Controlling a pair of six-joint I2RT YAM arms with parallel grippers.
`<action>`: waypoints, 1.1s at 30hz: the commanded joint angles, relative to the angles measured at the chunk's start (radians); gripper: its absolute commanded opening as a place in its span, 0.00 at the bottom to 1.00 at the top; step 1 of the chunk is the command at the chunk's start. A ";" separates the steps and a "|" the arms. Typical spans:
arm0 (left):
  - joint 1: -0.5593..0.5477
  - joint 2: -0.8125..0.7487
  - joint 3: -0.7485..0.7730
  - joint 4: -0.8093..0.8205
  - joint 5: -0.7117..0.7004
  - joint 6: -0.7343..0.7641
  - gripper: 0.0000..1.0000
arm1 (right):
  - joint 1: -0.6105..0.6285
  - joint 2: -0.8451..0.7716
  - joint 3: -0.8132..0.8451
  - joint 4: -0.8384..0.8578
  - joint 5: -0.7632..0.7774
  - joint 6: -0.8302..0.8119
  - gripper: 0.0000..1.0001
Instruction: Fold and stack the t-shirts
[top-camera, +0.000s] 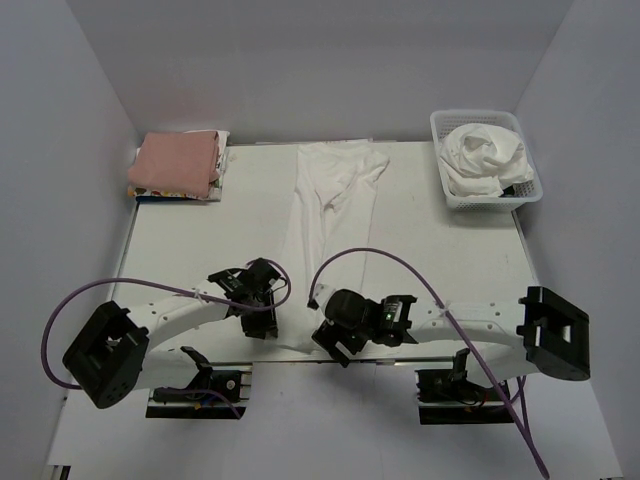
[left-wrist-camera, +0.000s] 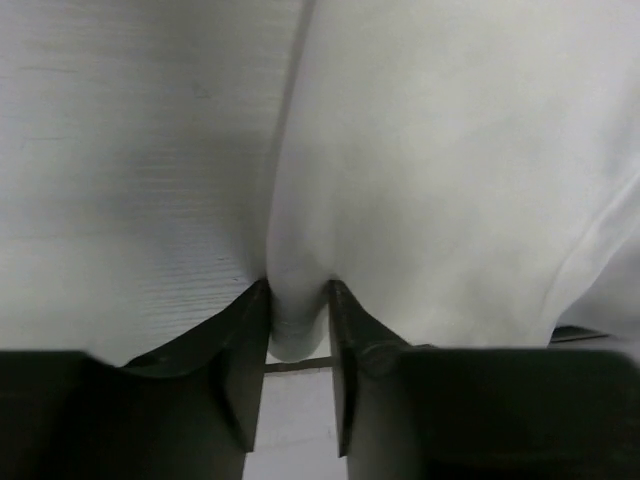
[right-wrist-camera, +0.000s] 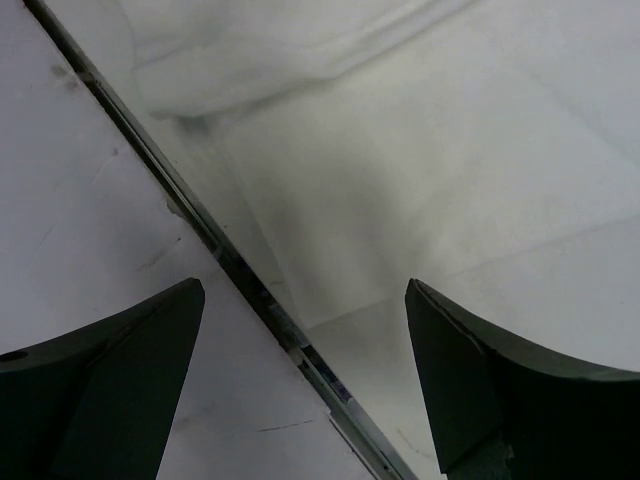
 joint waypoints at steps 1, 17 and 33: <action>0.002 -0.020 -0.037 -0.013 0.036 0.006 0.44 | 0.035 0.041 -0.009 0.056 0.011 0.006 0.87; 0.002 0.023 -0.039 -0.007 0.087 -0.004 0.00 | 0.071 0.164 -0.020 0.026 0.174 0.095 0.00; 0.025 0.113 0.462 0.011 -0.238 0.076 0.00 | -0.079 0.151 0.178 0.021 0.567 0.193 0.00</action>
